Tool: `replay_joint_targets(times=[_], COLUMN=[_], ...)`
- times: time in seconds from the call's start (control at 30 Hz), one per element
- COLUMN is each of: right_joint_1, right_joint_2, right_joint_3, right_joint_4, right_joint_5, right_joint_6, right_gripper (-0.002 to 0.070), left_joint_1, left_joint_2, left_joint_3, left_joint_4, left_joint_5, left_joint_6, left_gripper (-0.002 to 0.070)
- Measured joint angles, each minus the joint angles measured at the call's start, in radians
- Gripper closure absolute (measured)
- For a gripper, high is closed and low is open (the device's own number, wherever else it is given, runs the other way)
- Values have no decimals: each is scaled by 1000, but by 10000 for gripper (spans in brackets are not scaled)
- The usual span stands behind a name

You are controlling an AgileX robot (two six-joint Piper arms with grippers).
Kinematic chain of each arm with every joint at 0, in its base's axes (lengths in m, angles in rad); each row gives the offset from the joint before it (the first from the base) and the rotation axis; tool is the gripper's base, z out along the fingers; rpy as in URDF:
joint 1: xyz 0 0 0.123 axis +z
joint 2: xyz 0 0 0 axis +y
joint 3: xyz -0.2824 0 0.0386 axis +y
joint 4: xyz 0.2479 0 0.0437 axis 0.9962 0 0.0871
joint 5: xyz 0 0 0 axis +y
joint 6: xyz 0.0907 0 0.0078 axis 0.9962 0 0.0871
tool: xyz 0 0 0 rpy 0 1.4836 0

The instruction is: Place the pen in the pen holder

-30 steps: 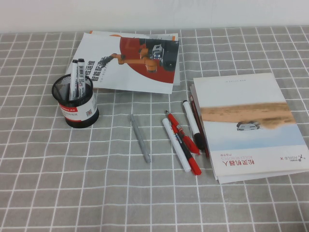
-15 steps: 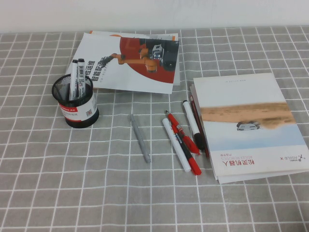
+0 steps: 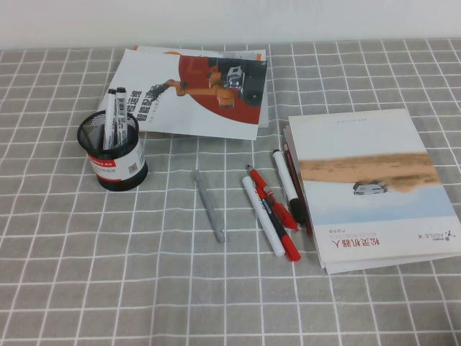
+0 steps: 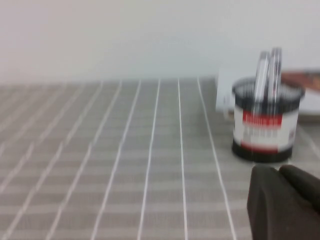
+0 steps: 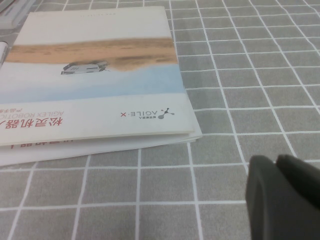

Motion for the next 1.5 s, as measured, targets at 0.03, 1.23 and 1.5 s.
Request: replay_joint_targets(times=[0.03,1.23,1.5], right_joint_1=[0,0,0], right_joint_2=[0,0,0], right_joint_3=[0,0,0], right_joint_4=[0,0,0], right_joint_5=[0,0,0], right_joint_6=[0,0,0], right_gripper=[689,689,689], left_joint_1=[0,0,0], left_joint_2=[0,0,0], left_joint_3=[0,0,0], left_joint_4=[0,0,0], left_joint_5=[31,51,-48], left_joint_6=[0,0,0], left_gripper=[678,678,678])
